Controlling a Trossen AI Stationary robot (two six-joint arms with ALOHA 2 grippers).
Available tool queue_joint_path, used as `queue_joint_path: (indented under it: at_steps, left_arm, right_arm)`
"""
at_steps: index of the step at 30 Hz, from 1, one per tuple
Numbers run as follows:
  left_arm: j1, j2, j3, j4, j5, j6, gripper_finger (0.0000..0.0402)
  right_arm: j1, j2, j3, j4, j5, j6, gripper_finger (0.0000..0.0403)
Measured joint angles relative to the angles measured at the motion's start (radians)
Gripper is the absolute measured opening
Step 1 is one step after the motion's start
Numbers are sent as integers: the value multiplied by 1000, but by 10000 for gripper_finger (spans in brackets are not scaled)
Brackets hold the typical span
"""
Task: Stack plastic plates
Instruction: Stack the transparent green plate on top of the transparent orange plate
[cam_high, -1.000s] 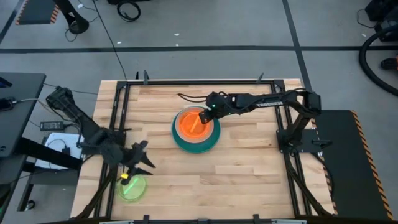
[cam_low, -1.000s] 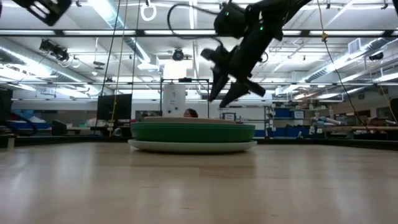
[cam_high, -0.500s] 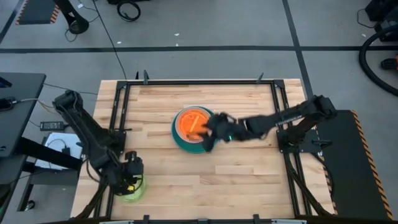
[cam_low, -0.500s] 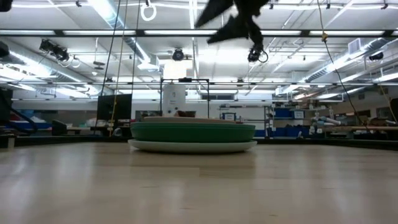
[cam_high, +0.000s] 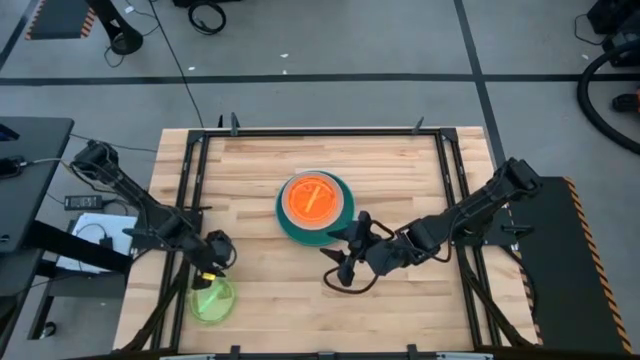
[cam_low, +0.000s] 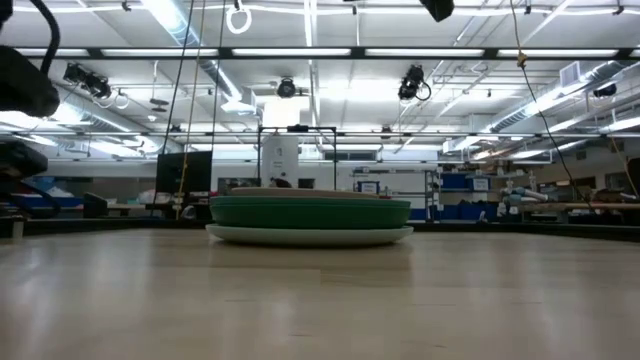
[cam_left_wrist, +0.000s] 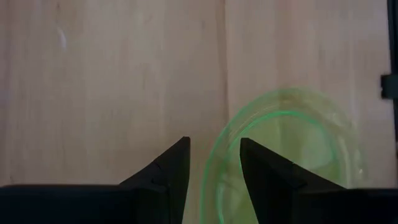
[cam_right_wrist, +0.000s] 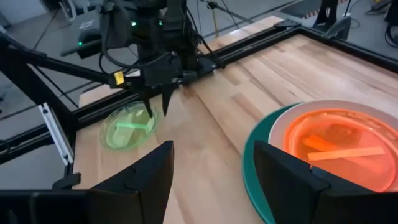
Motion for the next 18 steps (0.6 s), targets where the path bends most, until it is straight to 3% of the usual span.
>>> queue_joint_path:
  at_steps: [5, 10, 18]
  left_arm:
    - [6, 2, -42, 95, 93, 37, 148]
    - [5, 2, -98, 94, 97, 38, 148]
    - [5, 1, -72, 94, 97, 39, 148]
  right_arm:
    - [-12, 0, 0, 0, -1, 14, 229]
    - [-26, 0, 0, 2, -1, 13, 229]
    - [-41, 0, 0, 2, -4, -4, 229]
